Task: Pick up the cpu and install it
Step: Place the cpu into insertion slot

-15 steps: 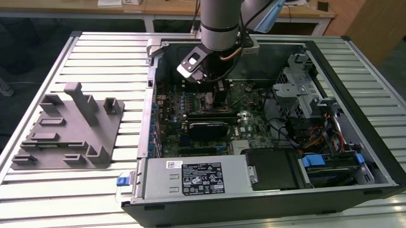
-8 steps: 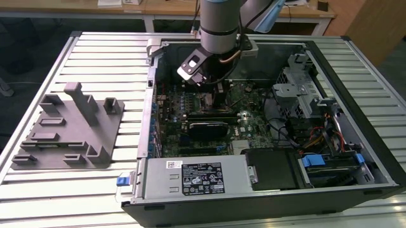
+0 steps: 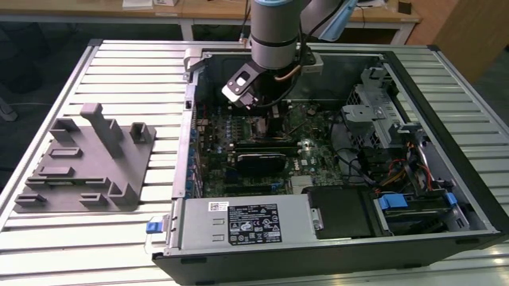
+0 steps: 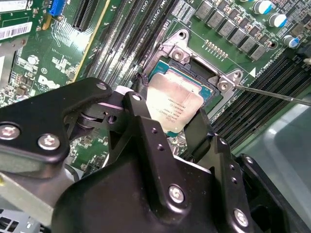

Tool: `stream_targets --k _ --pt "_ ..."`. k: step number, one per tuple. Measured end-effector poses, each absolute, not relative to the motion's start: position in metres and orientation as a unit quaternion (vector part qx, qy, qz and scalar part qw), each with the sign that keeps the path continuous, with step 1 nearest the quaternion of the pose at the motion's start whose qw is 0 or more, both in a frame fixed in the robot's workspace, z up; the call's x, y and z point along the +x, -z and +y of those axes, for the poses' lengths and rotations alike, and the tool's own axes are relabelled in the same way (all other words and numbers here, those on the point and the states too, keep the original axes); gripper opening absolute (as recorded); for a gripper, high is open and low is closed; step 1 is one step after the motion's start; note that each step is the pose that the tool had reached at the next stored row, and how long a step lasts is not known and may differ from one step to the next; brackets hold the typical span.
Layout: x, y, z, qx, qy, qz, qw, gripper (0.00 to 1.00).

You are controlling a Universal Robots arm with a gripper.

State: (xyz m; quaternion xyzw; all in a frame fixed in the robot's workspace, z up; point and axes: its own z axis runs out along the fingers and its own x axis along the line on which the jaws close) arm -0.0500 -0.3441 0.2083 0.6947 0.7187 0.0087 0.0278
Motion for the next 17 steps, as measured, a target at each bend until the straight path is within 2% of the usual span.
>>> stream_targets --k 17 --pt "-0.0493 -0.2017 -0.3391 0.695 -0.009 0.718 0.028 0.55"
